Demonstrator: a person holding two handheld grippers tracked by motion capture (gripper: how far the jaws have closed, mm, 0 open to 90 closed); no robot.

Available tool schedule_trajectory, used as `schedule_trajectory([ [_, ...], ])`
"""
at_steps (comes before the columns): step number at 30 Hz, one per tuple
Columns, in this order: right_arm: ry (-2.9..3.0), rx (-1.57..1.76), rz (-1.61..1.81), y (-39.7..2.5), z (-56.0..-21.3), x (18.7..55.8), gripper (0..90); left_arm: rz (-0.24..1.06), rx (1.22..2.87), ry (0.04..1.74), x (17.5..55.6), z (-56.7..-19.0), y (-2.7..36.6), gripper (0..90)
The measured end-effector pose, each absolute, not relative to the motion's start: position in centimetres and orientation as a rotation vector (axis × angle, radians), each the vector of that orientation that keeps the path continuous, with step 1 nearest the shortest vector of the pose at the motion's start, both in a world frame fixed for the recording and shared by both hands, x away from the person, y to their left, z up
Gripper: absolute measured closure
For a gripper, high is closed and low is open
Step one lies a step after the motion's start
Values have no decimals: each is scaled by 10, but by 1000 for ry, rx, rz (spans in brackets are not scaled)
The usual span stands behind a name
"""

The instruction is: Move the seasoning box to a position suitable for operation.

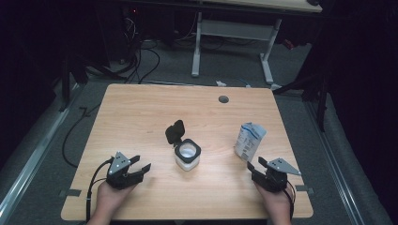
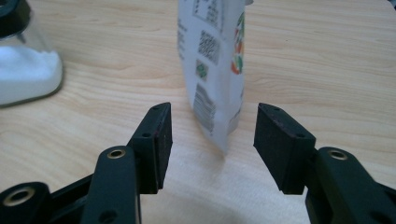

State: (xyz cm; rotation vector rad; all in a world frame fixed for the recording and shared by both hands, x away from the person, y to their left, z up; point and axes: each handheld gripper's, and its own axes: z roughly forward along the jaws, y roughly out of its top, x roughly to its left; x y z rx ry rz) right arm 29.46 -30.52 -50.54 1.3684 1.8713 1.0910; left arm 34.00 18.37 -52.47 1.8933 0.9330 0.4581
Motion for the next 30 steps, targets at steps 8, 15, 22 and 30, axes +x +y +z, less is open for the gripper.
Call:
schedule_trajectory([
  [8,1935,1327,1100,-291,-511,282,470,470,1899,935,339,-524,181,410],
  [15,1977,1294,1129,-272,-516,285,475,472,1898,940,338,-524,177,412],
  [22,1996,1267,1135,-255,-514,290,497,454,1895,944,338,-523,177,432],
  [30,2033,1240,1113,-236,-515,301,532,463,1911,930,336,-524,175,449],
])
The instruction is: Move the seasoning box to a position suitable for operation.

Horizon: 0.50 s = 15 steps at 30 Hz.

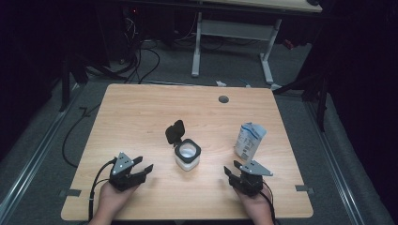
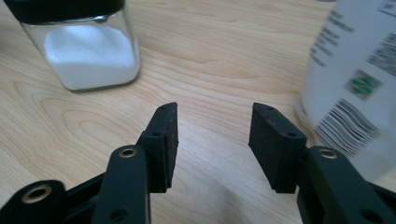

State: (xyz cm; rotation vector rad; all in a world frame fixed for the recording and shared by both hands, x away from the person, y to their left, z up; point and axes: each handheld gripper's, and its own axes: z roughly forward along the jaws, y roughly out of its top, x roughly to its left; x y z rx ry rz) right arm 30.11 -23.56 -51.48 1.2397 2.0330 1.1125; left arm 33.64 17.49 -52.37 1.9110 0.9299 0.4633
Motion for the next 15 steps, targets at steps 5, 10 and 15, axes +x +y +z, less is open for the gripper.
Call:
schedule_trajectory([
  [5,2061,1216,1115,-227,-515,309,545,469,1898,939,335,-524,174,471],
  [10,2091,1213,1146,-221,-515,315,569,474,1904,960,334,-525,173,466],
  [15,2095,1186,1129,-214,-514,321,574,466,1903,986,336,-525,174,454],
])
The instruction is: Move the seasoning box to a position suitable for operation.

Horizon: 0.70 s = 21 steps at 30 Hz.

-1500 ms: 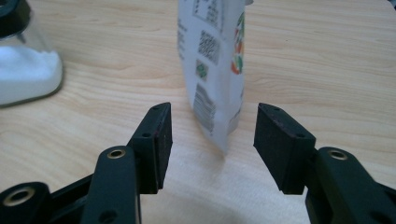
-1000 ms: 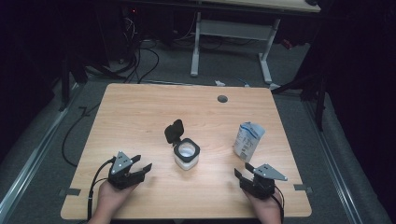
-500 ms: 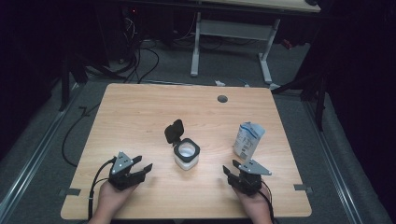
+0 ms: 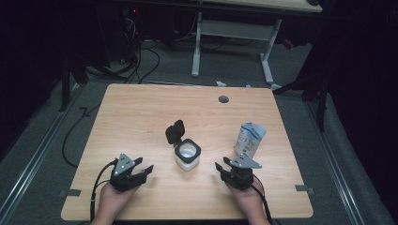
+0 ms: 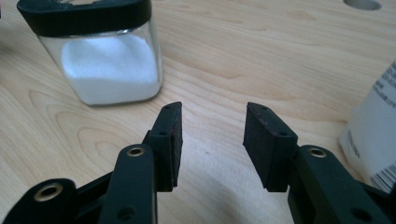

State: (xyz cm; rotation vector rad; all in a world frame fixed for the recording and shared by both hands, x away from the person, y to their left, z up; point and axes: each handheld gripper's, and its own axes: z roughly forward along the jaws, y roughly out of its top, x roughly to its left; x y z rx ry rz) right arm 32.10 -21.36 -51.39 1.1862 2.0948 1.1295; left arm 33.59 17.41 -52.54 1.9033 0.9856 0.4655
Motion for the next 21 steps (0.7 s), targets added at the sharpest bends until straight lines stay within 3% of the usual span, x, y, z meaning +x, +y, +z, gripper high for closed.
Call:
schedule_trajectory([
  [12,2088,1114,1115,-202,-512,318,593,483,1845,1000,343,-509,164,644],
  [21,2089,1156,1130,-217,-517,316,569,487,1854,1024,350,-498,145,679],
])
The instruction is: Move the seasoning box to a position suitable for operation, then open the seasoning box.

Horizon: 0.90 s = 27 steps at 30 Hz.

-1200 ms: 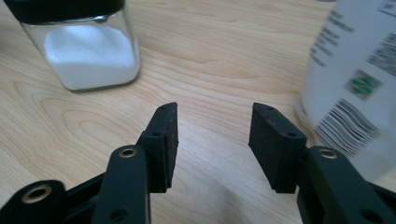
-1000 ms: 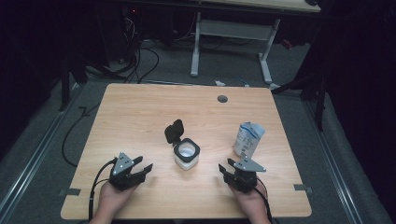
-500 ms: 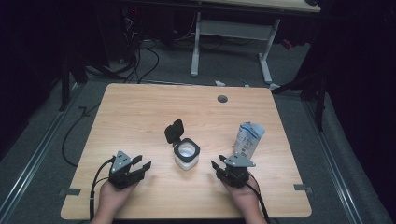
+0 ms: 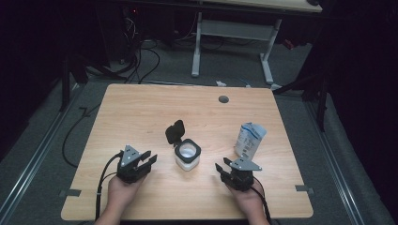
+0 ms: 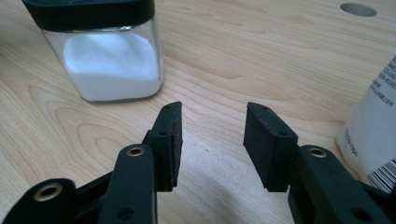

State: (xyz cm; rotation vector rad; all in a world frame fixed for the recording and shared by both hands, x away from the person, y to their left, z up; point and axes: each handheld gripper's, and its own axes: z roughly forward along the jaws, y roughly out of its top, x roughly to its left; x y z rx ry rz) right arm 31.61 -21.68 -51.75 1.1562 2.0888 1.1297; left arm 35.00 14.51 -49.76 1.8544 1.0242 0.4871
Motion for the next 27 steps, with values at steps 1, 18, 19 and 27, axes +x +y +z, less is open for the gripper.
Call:
schedule_trajectory([
  [1,2095,1161,1127,-218,-518,316,568,483,1853,1030,352,-496,143,680],
  [18,2116,1147,1114,-216,-521,316,556,497,1854,1048,375,-481,131,695],
  [19,2120,1145,1113,-216,-521,317,556,498,1856,1049,376,-480,130,698],
  [27,2142,1146,1104,-215,-525,318,590,496,1859,1076,387,-477,127,785],
])
